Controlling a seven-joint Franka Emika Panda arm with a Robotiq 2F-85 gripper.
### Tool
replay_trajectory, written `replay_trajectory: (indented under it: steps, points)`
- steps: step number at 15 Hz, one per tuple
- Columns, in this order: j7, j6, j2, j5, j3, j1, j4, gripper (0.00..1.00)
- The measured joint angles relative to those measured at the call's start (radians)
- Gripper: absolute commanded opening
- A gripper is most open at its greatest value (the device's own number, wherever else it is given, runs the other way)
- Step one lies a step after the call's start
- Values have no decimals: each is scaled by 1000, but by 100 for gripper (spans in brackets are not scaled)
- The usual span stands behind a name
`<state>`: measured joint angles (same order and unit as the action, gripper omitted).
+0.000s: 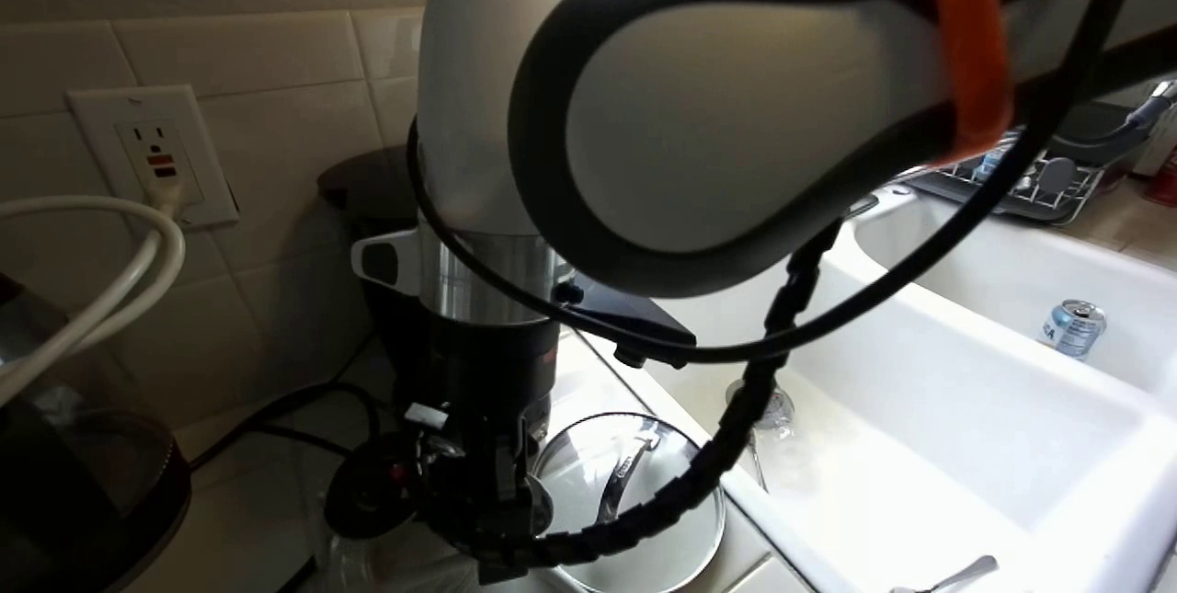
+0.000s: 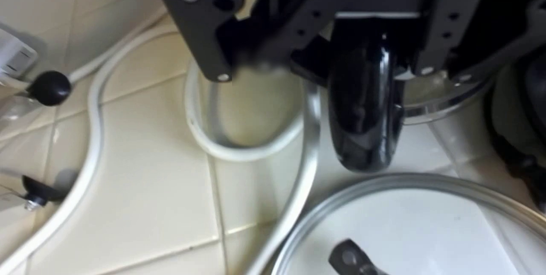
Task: Remove the kettle from the coffee machine
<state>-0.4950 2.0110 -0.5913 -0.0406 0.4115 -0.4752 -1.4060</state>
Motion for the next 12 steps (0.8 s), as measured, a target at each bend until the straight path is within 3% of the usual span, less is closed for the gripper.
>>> replay_trajectory:
  steps: [3,4,5,12]
  points:
    - [103,-51,-14,91,-50,-33,3,0]
    - [131,-63,-15,108,-58,-39,10,25]
    - [158,-78,-17,123,-64,-45,18,26]
    - [312,-124,-18,261,-109,-109,54,77]
